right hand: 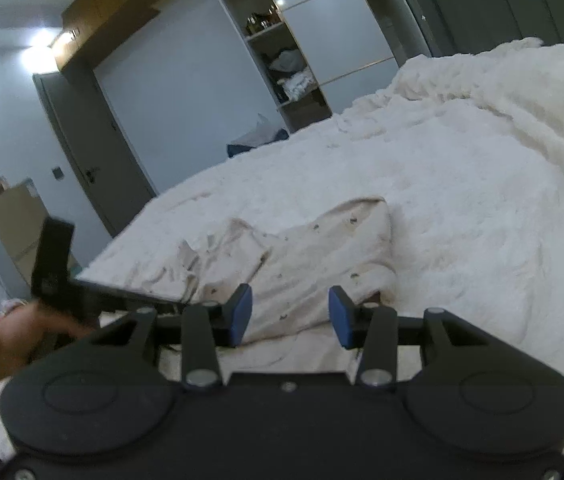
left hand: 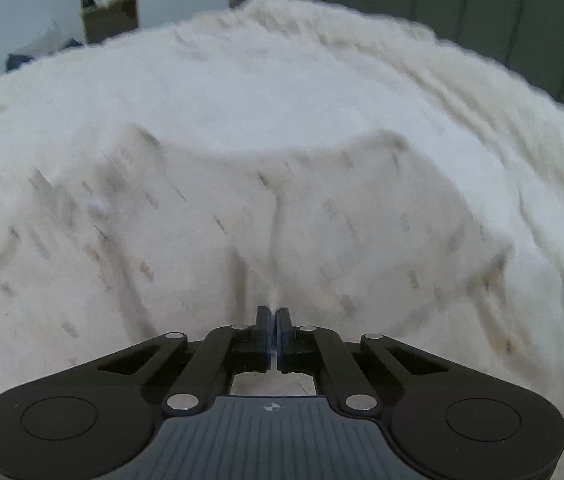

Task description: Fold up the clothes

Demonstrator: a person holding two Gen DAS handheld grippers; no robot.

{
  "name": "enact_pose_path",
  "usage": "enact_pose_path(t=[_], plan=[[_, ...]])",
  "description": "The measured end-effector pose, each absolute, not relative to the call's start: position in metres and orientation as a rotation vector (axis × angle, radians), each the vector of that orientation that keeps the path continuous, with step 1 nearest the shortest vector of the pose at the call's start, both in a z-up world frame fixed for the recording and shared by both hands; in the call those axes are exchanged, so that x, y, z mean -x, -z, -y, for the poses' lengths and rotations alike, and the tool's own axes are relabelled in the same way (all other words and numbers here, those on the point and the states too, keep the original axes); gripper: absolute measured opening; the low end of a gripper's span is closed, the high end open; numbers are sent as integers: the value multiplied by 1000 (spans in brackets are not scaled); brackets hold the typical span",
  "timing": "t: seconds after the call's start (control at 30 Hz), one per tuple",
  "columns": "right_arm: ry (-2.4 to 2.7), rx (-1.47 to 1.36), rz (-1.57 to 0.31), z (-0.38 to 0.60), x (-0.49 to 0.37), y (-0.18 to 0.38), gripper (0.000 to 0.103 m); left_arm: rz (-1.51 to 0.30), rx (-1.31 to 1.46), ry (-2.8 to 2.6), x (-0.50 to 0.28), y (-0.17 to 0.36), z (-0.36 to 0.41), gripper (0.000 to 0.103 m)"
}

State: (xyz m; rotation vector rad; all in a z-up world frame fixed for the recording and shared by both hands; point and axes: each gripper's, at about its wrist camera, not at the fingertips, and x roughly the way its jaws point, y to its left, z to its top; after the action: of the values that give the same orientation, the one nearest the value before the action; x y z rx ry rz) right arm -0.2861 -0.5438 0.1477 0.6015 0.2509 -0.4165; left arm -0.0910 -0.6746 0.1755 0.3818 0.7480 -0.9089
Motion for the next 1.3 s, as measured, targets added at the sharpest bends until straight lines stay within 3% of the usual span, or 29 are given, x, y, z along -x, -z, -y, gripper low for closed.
enact_pose_path(t=[0.17,0.23,0.37,0.47,0.5,0.53,0.57,0.6,0.7,0.77,0.83,1.0,1.13,1.3], plan=[[413,-624,-226,547,291,-150,42,-766,-337,676,13,-194,676,12],[409,-638,-220,550,291,-150,42,-815,-289,658,1,-190,669,42],[410,-638,-206,550,295,-152,42,-920,-167,737,2,-172,656,50],[412,-657,-203,553,299,-152,42,-977,-248,748,14,-144,662,50],[417,-660,-208,554,300,-151,42,-996,-262,763,17,-138,663,45],[422,-662,-214,554,302,-150,42,-1019,-271,777,20,-131,665,20],[431,-664,-220,555,304,-150,42,-1051,-251,784,22,-125,664,7],[440,-665,-225,556,306,-149,42,-1062,-192,751,19,-125,660,2],[474,-688,-243,561,310,-144,42,-1082,-47,702,15,-130,646,2],[503,-701,-267,565,311,-141,42,-1082,-41,676,16,-136,644,8],[552,-705,-318,569,310,-135,41,-1062,-116,650,23,-140,647,30],[614,-571,-477,576,290,-127,41,-931,-192,723,49,-166,669,35],[602,-443,-522,582,273,-123,40,-879,-256,881,74,-194,734,50],[549,-361,-576,586,251,-115,36,-844,-477,1039,108,-200,846,56]])
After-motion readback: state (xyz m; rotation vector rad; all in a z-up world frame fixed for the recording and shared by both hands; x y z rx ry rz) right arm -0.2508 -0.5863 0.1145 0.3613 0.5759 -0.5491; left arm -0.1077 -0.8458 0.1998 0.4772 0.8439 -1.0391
